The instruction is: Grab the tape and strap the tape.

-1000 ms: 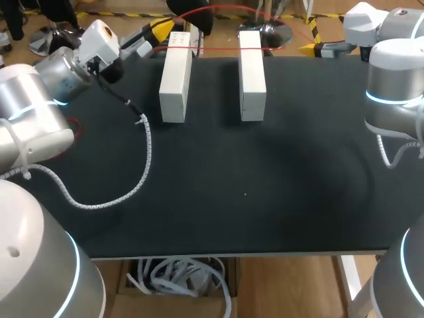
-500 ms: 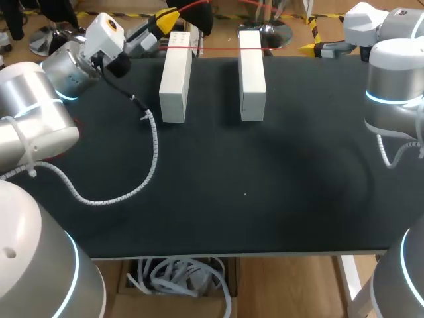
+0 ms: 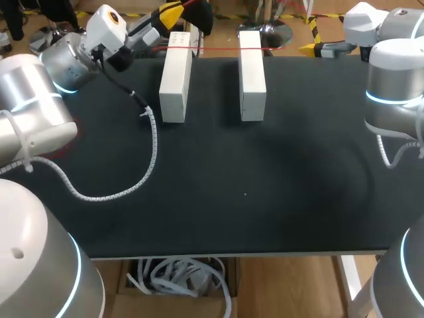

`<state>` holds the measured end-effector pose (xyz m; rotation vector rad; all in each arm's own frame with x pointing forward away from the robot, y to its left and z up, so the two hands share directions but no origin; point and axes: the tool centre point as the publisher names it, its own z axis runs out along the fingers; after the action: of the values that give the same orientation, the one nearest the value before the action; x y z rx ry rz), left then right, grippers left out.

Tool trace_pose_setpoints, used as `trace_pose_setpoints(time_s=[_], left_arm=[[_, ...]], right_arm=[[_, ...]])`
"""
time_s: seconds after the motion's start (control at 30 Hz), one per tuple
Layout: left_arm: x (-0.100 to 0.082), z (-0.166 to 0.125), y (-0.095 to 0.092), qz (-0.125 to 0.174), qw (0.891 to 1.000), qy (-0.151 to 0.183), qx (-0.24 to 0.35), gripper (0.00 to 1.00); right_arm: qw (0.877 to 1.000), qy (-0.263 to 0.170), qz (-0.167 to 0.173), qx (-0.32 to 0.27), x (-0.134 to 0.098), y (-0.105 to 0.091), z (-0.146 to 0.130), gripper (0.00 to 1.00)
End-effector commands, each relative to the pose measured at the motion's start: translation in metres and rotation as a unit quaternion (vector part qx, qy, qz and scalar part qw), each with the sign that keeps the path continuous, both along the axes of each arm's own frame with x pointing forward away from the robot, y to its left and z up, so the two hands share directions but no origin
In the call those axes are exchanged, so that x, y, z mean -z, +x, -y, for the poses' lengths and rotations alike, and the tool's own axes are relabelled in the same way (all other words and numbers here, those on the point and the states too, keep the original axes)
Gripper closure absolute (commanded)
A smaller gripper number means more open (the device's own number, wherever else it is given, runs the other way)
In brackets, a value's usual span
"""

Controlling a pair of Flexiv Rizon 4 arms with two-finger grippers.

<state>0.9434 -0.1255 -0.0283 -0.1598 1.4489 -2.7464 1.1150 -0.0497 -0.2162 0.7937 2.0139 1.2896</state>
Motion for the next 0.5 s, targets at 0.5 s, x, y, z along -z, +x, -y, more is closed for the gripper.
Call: trace_pose_setpoints(time_s=[0.5], left_arm=[[-0.013,-0.008,0.005,0.033,0.998,-0.049,0.031,1.00]], right_arm=[[1.000,0.000,0.000,0.000,0.000,0.000,0.000,0.00]])
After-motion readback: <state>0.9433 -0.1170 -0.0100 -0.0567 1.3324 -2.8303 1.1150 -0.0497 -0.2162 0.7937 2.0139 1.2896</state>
